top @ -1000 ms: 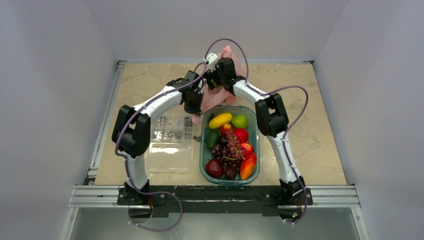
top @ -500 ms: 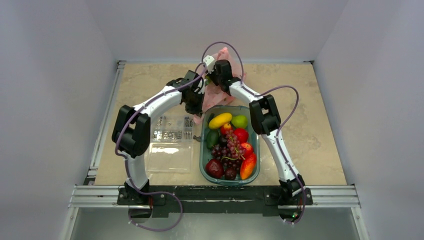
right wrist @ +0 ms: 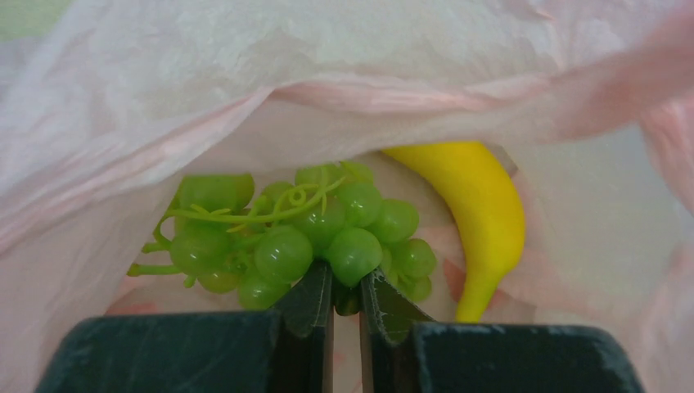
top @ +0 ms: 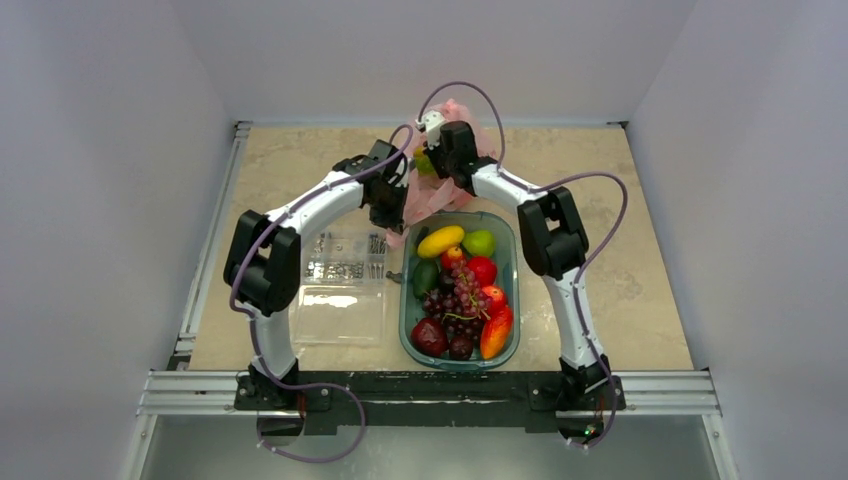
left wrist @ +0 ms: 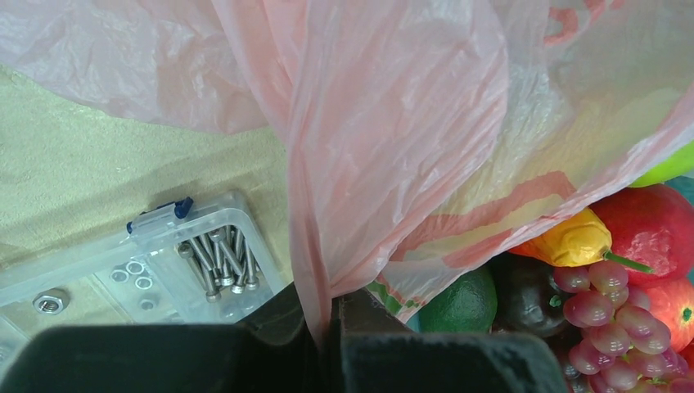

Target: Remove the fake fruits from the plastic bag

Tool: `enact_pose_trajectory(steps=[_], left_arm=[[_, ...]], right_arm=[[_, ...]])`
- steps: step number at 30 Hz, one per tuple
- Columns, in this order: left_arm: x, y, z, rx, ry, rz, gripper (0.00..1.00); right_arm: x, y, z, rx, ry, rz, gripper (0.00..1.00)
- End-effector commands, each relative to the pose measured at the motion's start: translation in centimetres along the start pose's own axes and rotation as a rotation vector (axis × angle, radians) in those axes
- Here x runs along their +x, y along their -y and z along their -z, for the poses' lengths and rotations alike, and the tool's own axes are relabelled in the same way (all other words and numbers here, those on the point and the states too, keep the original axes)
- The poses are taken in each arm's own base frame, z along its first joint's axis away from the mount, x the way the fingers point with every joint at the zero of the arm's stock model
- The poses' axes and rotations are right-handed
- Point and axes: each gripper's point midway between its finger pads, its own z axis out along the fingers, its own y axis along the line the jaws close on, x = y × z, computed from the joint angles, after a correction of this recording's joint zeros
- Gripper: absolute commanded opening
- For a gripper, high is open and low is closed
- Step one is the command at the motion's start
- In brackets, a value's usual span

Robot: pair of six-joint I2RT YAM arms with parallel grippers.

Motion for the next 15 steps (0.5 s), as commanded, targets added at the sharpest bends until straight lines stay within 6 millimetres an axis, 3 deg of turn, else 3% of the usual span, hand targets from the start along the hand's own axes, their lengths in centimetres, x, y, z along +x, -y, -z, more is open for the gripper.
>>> enact_pose_trajectory(steps=[1, 6, 15], left_arm=[[-2.0, 0.7, 2.1, 0.020, 0.072, -0.010, 0.00], [-2.2, 0.9, 2.5, 0.027, 0.084, -0.011, 0.00], [-2.2, 1.6, 3.0, 0.066, 0.087, -0.006, 0.00]], right_arm=[[-5.0, 0.3, 4.3, -0.012, 0.111, -0.152, 0.00], [-4.5, 0.0, 7.1, -0.021, 0.063, -0.235, 0.00], [-7.8, 0.0, 12.6, -0.056, 0.137, -0.352, 0.00]])
